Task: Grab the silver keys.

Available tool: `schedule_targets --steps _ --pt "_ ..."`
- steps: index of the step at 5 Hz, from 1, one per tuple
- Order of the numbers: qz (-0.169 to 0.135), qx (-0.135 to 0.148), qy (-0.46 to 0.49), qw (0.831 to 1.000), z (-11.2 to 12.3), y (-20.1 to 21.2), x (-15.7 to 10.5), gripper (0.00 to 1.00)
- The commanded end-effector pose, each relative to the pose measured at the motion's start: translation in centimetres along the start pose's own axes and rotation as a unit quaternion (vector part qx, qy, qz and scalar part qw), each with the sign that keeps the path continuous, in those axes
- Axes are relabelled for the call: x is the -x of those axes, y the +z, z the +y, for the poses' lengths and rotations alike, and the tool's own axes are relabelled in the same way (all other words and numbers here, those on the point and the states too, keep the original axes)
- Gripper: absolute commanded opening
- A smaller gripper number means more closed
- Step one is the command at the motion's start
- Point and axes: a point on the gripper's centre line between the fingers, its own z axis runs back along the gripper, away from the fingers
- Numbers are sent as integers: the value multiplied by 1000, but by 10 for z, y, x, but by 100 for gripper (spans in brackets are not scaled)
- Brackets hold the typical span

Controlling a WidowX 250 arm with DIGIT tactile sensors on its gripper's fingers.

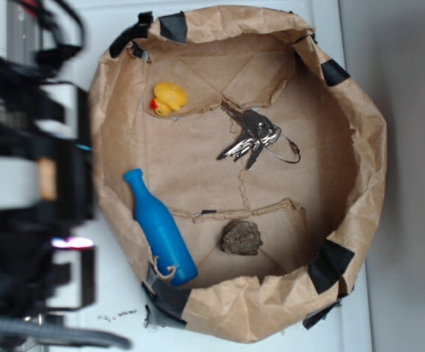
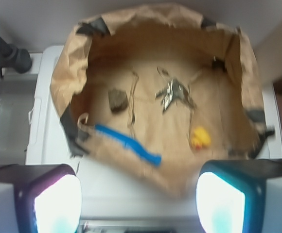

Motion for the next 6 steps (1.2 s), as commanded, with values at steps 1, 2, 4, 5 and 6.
schedule_targets --steps 1,2,4,5,6 --pt "-41 46 3 998 39 -49 -37 100" --pt "-41 46 3 998 39 -49 -37 100" --pt "-41 46 3 998 39 -49 -37 100" --pt "-36 14 -102 994 43 -81 -47 100" --pt "-54 -15 -165 985 47 -107 -56 100"
